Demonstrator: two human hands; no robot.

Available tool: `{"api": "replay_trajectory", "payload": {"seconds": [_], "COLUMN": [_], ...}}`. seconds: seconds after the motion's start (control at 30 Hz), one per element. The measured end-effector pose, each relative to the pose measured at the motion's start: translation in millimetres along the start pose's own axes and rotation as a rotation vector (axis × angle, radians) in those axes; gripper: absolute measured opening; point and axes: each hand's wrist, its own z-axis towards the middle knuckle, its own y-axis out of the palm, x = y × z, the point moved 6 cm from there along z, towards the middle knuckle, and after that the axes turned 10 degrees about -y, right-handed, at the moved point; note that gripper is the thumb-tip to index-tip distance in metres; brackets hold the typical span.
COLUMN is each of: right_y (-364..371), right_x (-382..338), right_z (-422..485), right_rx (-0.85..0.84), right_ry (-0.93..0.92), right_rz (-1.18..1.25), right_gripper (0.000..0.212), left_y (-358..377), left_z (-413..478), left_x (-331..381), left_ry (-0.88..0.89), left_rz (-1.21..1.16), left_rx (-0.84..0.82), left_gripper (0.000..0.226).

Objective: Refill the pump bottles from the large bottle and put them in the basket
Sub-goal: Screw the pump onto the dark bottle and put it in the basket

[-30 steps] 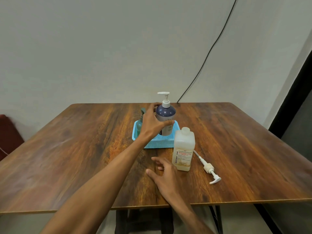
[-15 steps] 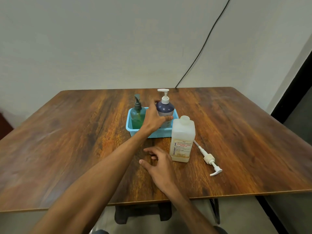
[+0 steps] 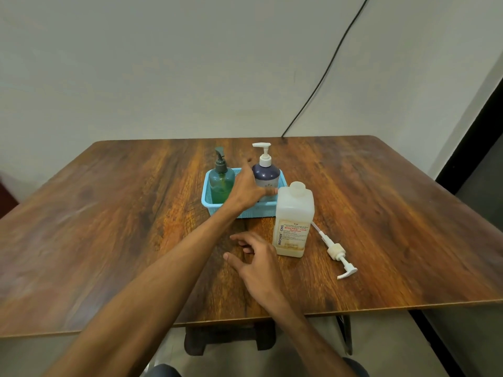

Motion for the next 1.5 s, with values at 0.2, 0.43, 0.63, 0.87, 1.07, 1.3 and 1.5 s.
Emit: {"api": "replay_trajectory", "payload": {"seconds": [0.2,0.43,0.63,0.87,1.07,1.3,1.5], "right_y": [-17,-105,-170,-143,-119,-112,-106], "right_x": [-35,-125,-101,20,64,75,89], "right_z": [-10,28,116,159,167,187,221], "right_rx": [0.048,0.178,0.200,-0.192,-0.344,-0.298,-0.243], "right_ry": [-0.113,-0.281,-0.069,0.312,0.432,0.380,0.432], "right_rz": [0.041,0.192,0.233,-0.168,-0.269,-0.316,-0.154], "right_gripper": [0.029,0.018,0.015,0.025,0.024,0.022,0.019], "left_y": [-23,-96,-137,-115,-103,-104,-106], "left_z": [-39,-74,-53,-15,6,36,74], "left_x": [9,17,-10,-65,-80,-83,-80], "left_ry": [0.061,0.185,0.031,-0.317,-0.384,-0.358,-0.359], "left_rz": [0.115,0.025,-0.130,-0.006,0.113,0.171,0.171], "left_rx": [0.108,0.370,0.513,0.236,0.053,0.125,0.143], "left_gripper": [0.083,0.020,0.015,0.048,0.022,0.014,0.009]}}
